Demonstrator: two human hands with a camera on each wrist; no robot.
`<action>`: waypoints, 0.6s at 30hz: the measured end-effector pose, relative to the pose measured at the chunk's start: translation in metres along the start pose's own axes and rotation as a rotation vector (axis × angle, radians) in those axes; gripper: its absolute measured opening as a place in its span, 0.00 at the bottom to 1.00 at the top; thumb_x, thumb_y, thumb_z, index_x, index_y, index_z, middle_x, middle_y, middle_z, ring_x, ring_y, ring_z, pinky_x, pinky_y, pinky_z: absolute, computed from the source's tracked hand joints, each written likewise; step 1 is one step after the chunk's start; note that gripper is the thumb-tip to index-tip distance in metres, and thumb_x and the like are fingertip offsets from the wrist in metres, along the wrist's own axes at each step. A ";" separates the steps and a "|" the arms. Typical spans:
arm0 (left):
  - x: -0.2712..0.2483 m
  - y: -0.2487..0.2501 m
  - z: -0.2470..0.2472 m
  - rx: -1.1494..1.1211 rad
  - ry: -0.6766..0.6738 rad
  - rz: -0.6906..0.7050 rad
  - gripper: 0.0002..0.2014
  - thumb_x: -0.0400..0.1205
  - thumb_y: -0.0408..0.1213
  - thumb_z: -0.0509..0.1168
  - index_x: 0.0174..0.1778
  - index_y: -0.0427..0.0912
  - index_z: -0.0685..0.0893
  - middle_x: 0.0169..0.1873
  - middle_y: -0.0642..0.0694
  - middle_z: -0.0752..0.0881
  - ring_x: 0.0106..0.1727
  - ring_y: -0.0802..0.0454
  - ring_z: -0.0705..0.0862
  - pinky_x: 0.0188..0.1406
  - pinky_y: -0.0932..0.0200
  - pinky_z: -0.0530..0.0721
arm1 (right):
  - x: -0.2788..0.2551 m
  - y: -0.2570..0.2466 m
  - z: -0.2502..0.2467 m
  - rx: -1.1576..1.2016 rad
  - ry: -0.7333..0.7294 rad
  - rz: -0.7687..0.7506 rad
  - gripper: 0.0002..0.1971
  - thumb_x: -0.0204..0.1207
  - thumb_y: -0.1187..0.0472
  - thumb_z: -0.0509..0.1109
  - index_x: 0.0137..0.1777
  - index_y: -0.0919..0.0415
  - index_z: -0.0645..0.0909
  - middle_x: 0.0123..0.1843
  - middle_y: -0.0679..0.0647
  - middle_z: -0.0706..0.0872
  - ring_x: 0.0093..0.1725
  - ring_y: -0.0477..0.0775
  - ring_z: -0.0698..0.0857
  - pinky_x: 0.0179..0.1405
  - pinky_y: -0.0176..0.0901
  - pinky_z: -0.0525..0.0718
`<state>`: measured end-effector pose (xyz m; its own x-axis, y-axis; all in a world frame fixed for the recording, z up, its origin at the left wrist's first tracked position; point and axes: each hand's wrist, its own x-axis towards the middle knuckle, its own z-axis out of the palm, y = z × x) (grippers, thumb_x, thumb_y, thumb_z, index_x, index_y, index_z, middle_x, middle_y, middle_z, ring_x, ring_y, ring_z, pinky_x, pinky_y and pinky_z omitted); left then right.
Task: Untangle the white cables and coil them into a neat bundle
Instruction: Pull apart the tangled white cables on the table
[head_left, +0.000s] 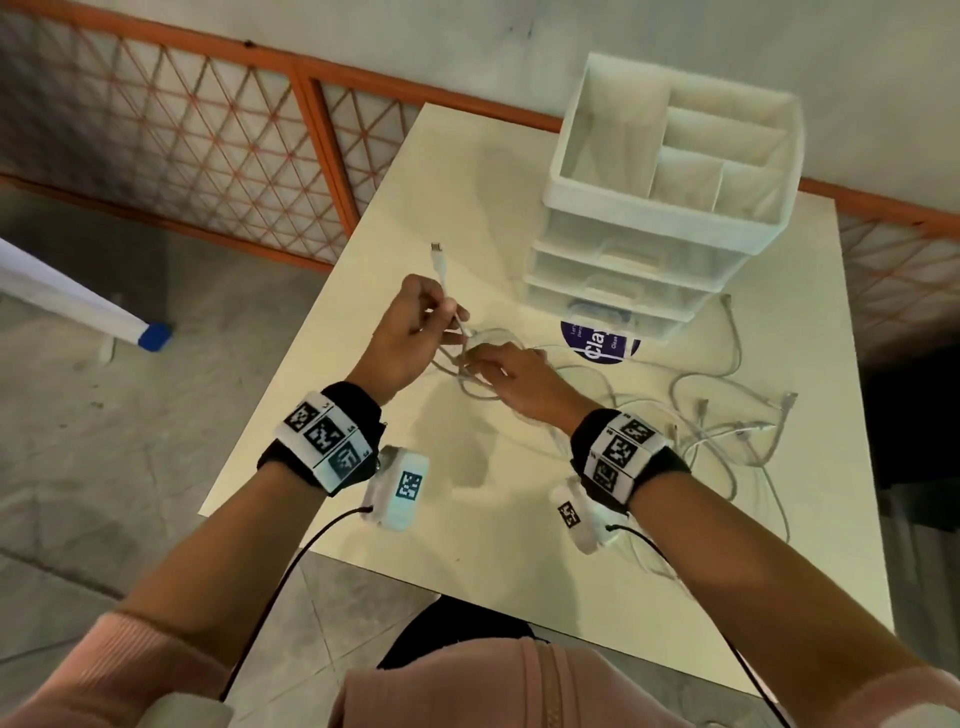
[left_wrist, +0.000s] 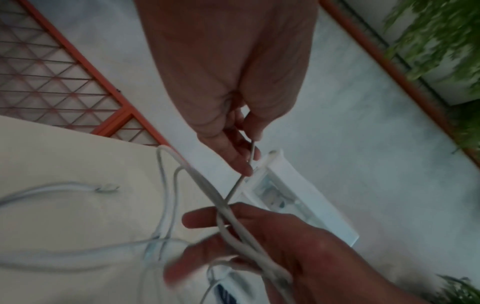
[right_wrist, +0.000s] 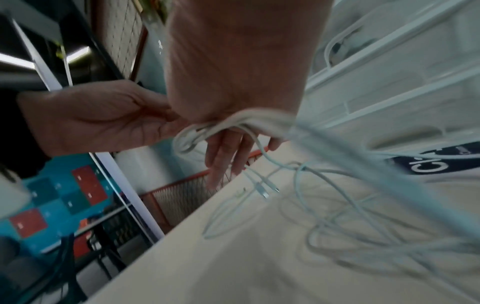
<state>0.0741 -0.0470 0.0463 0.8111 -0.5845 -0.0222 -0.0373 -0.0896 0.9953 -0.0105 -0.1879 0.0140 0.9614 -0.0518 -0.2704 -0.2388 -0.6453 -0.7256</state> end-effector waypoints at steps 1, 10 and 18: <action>0.003 0.003 0.000 -0.005 0.042 0.023 0.10 0.86 0.28 0.55 0.43 0.46 0.68 0.41 0.43 0.82 0.39 0.63 0.84 0.42 0.64 0.87 | -0.002 -0.004 -0.002 0.090 0.008 -0.005 0.13 0.86 0.58 0.55 0.53 0.52 0.82 0.47 0.50 0.90 0.59 0.50 0.82 0.68 0.53 0.69; 0.011 -0.012 -0.008 0.347 0.237 0.063 0.05 0.83 0.34 0.63 0.48 0.40 0.72 0.31 0.53 0.85 0.32 0.66 0.85 0.40 0.65 0.82 | -0.028 -0.008 -0.052 -0.253 0.162 -0.343 0.15 0.72 0.51 0.75 0.45 0.63 0.81 0.38 0.48 0.75 0.34 0.49 0.75 0.36 0.46 0.76; -0.003 -0.003 0.000 0.473 -0.162 -0.020 0.22 0.87 0.51 0.53 0.34 0.38 0.75 0.27 0.52 0.73 0.28 0.62 0.71 0.40 0.59 0.68 | -0.038 -0.015 -0.088 0.115 0.241 -0.227 0.05 0.76 0.58 0.73 0.49 0.57 0.87 0.43 0.51 0.87 0.34 0.44 0.81 0.37 0.33 0.76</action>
<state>0.0720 -0.0448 0.0433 0.7144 -0.6936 -0.0923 -0.3140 -0.4357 0.8435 -0.0316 -0.2431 0.0908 0.9932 -0.1039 0.0531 -0.0159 -0.5714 -0.8205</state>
